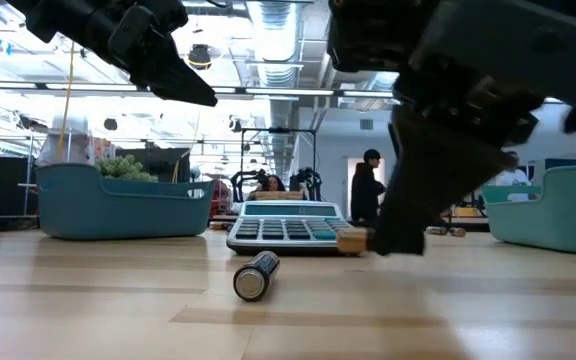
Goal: Sort batteries
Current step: Put the brown/black battery into the green bin
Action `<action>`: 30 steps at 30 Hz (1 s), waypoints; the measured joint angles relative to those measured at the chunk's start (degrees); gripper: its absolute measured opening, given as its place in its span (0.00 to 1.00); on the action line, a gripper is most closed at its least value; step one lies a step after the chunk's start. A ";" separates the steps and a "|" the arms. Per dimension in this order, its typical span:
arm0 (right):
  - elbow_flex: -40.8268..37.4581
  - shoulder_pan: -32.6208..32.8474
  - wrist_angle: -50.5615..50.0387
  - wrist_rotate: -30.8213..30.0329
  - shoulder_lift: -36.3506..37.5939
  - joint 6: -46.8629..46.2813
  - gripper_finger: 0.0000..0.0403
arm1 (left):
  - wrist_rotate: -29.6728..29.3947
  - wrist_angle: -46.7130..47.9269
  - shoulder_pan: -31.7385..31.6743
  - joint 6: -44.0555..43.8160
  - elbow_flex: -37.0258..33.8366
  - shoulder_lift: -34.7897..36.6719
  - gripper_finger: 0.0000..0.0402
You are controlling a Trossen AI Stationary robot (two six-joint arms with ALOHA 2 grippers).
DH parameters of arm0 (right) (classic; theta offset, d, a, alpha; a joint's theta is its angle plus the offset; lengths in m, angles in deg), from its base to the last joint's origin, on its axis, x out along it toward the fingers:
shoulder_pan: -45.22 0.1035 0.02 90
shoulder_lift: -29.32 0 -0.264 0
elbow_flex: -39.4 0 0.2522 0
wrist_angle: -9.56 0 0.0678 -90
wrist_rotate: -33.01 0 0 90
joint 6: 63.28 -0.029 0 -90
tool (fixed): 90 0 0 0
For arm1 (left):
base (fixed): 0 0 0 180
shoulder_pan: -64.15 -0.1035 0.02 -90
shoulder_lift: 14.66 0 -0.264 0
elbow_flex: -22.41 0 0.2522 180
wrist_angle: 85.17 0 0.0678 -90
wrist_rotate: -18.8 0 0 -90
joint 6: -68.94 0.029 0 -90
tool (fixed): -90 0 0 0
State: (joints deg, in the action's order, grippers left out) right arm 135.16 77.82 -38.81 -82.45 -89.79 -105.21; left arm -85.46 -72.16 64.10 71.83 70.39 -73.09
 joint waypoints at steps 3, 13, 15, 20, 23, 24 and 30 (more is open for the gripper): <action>0.00 0.26 -0.34 -0.37 0.12 1.09 0.05 | 0.00 0.00 0.01 0.07 0.00 0.00 0.51; 0.11 1.80 -1.01 -5.92 6.67 5.25 0.05 | 0.01 0.02 0.00 0.18 0.00 0.00 0.51; 0.17 2.31 -0.86 -7.20 8.97 6.95 0.05 | 0.02 0.00 0.02 0.46 0.00 0.00 0.51; 0.20 3.37 0.94 -11.31 14.78 14.42 0.05 | 0.02 0.00 0.00 0.53 0.00 0.00 0.51; 0.23 3.36 2.38 -13.00 18.11 20.39 0.05 | 0.02 -0.03 0.00 0.53 0.00 0.00 0.51; 0.24 3.30 2.45 -13.46 19.16 22.16 0.05 | 0.02 -0.03 0.02 0.53 0.00 0.00 0.51; 0.22 0.73 2.35 -13.69 23.84 30.20 0.05 | 0.02 -0.05 0.00 0.53 0.00 0.00 0.51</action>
State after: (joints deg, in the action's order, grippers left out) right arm 135.38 78.55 -36.46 -96.14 -65.95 -75.01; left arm -85.44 -72.21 64.10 72.36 70.39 -73.09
